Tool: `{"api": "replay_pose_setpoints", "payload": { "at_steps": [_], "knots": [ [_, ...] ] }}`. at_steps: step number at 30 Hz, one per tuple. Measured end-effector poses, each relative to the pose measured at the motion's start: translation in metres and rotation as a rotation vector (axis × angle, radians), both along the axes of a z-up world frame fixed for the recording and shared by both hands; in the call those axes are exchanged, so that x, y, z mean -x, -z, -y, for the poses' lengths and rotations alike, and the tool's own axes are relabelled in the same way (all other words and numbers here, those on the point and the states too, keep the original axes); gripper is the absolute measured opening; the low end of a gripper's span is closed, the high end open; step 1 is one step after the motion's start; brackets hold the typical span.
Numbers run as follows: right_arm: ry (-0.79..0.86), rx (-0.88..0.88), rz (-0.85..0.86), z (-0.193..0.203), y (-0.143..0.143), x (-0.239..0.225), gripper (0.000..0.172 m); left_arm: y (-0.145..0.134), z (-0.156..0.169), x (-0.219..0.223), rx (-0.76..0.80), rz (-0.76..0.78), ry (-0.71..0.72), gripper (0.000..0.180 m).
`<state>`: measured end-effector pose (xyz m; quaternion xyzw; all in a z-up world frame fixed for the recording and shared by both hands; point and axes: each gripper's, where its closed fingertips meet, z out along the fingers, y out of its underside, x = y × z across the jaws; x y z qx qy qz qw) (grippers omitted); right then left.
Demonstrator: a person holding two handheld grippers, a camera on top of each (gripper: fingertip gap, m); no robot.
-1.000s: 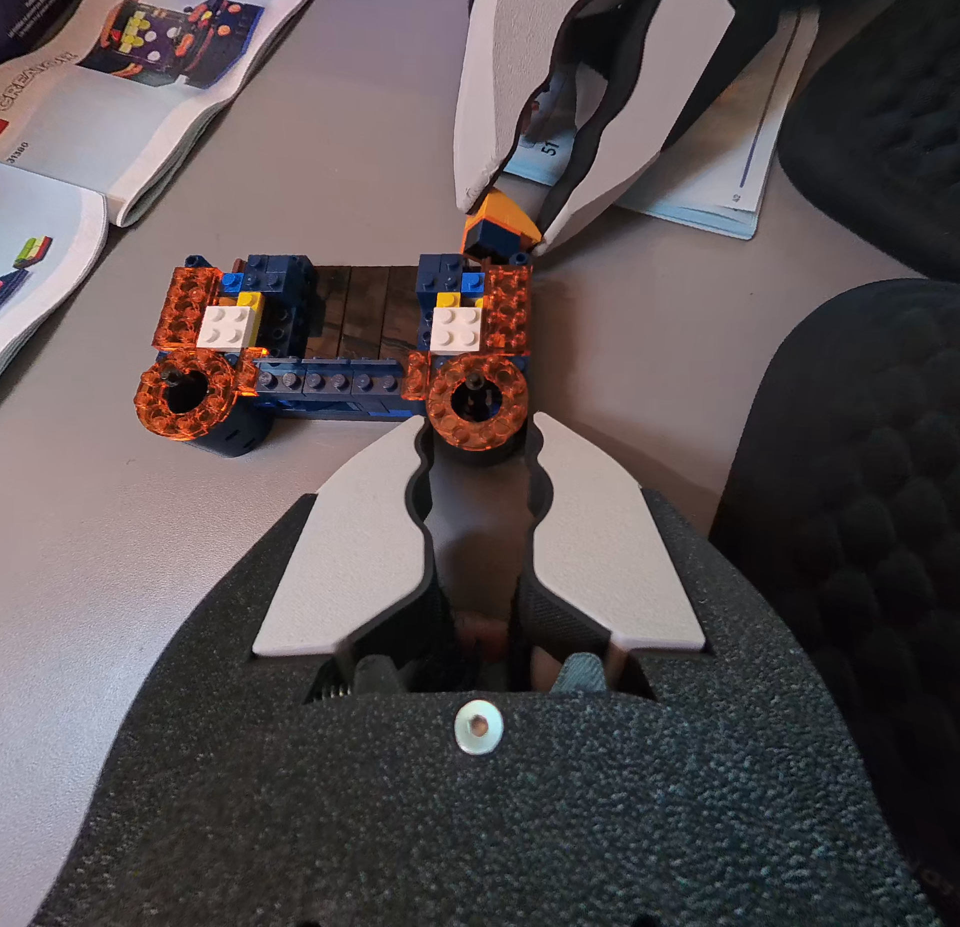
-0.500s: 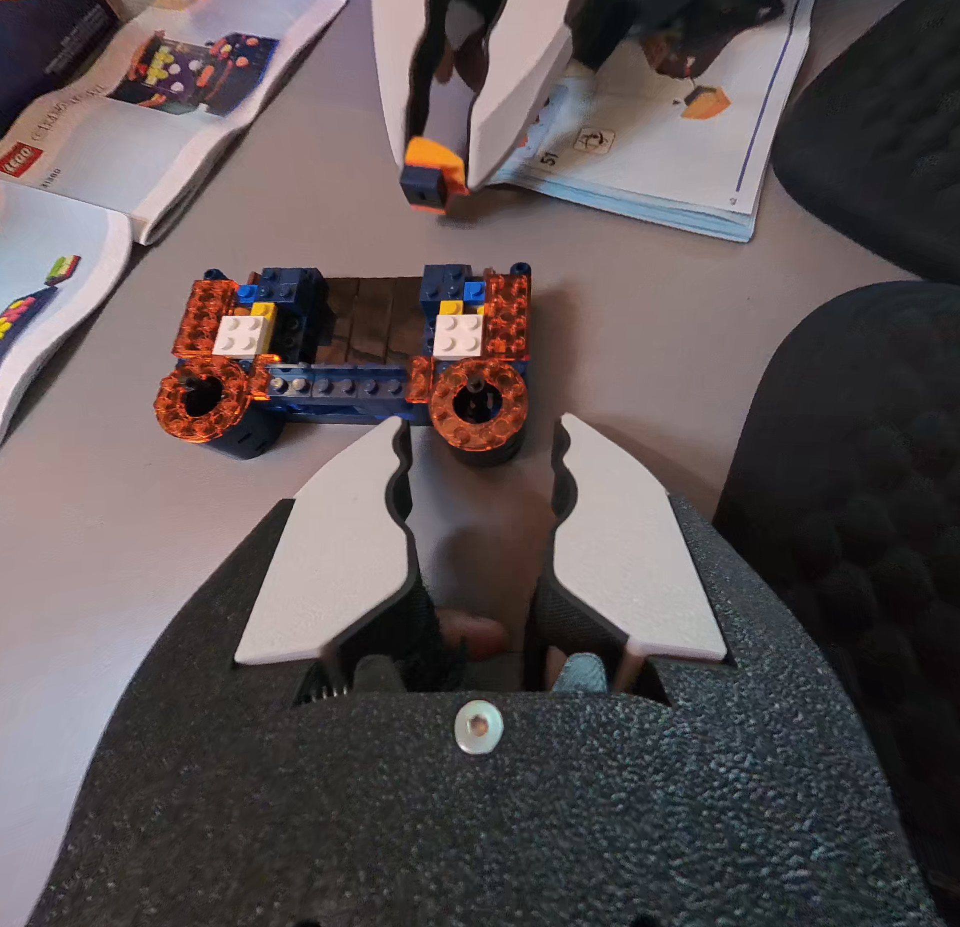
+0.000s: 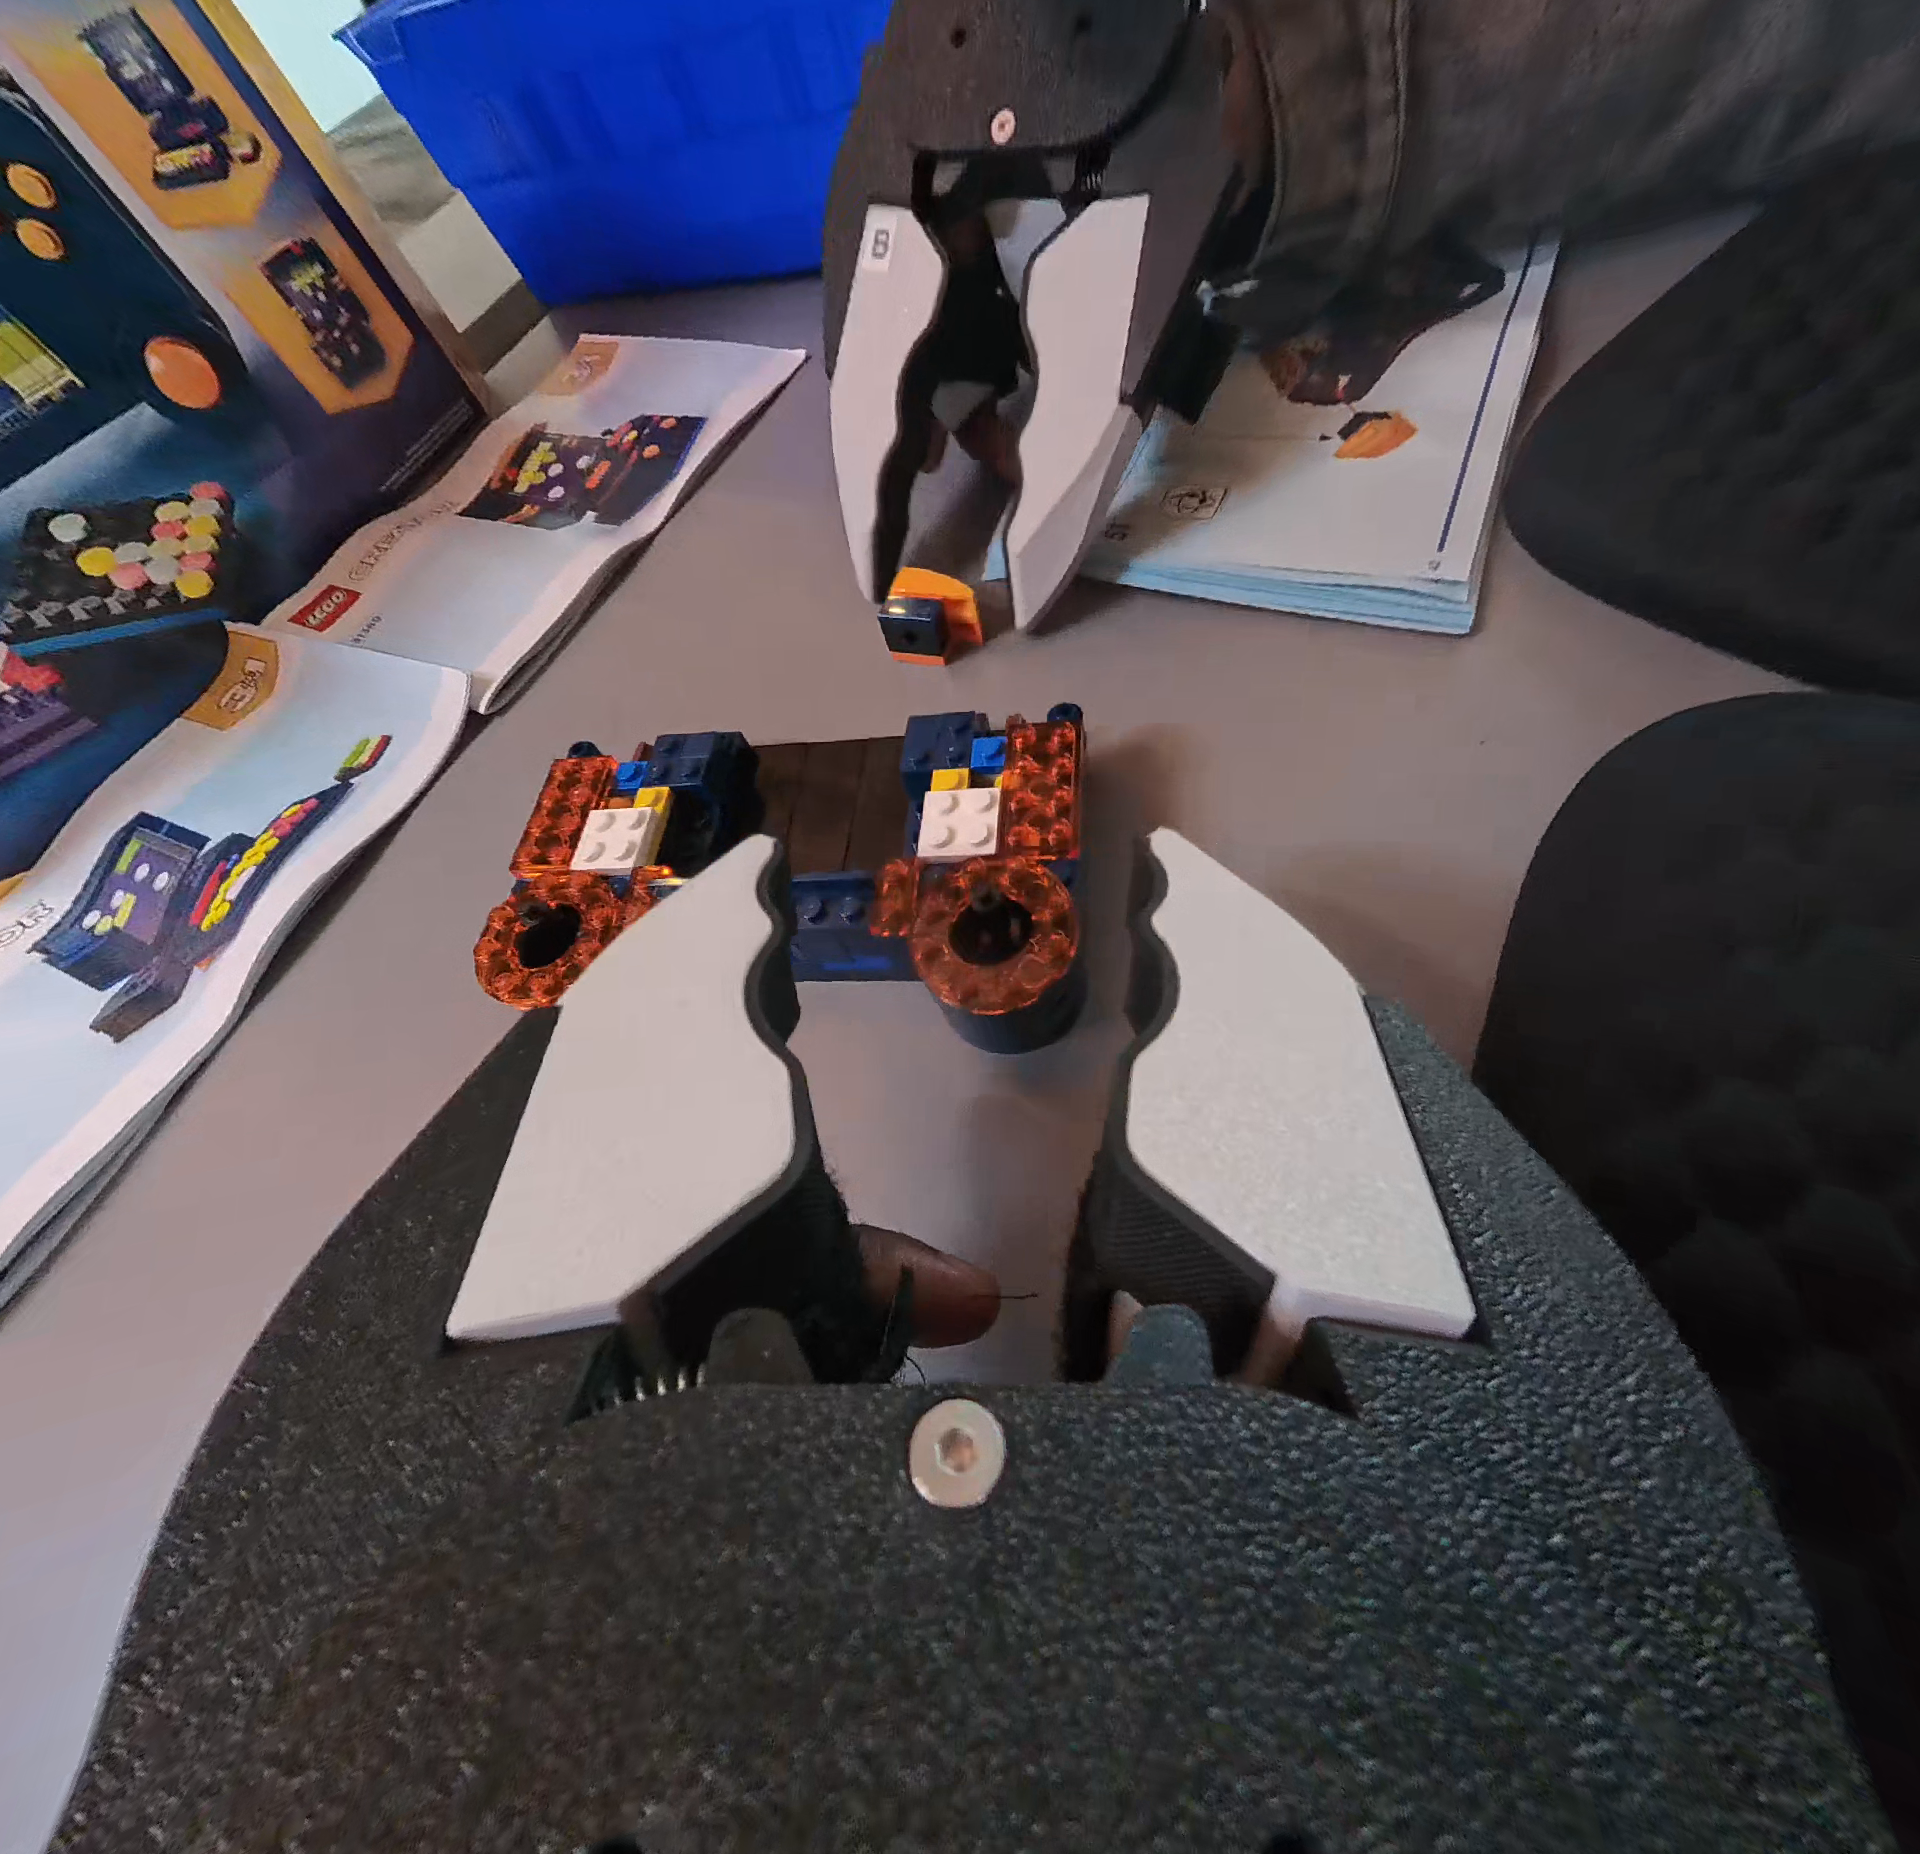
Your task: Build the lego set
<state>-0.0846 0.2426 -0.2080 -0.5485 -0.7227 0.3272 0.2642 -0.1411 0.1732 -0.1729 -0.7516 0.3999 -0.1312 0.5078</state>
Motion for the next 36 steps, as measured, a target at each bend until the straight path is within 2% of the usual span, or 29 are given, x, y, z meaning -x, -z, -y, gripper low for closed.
{"api": "replay_pose_setpoints", "payload": {
  "at_steps": [2, 4, 6, 9, 11, 18, 22, 24, 28, 36],
  "knots": [
    [0.007, -0.027, -0.039, -0.003, -0.010, -0.001, 0.039, -0.002, 0.000, -0.002, -0.008, 0.008, 0.005, 0.061],
    [-0.054, -0.086, -0.183, 0.006, -0.036, 0.003, 0.013, -0.005, -0.001, -0.007, -0.016, 0.036, 0.015, 0.057],
    [-0.149, -0.169, -0.253, 0.023, -0.046, 0.008, 0.002, -0.005, -0.003, -0.010, -0.010, 0.040, 0.024, 0.054],
    [-0.252, -0.266, -0.195, 0.039, -0.028, 0.016, 0.000, 0.003, -0.005, -0.014, 0.027, -0.005, 0.042, 0.054],
    [-0.301, -0.280, -0.163, 0.045, -0.018, 0.019, 0.006, 0.009, -0.005, -0.016, 0.059, -0.028, 0.058, 0.055],
    [-0.363, -0.355, -0.169, 0.049, -0.010, 0.027, 0.007, 0.016, -0.005, -0.016, 0.108, -0.056, 0.064, 0.056],
    [-0.359, -0.318, -0.196, 0.052, -0.012, 0.029, 0.004, 0.023, -0.006, -0.016, 0.124, -0.099, 0.057, 0.053],
    [-0.359, -0.294, -0.187, 0.053, -0.012, 0.029, 0.003, 0.023, -0.008, -0.015, 0.121, -0.101, 0.042, 0.045],
    [-0.328, -0.124, -0.114, 0.056, -0.011, 0.029, 0.003, 0.024, -0.006, -0.017, 0.128, -0.104, 0.060, 0.036],
    [-0.281, 0.109, -0.016, 0.059, -0.011, 0.028, 0.003, 0.025, -0.005, -0.018, 0.118, -0.121, 0.062, 0.036]
  ]
}}
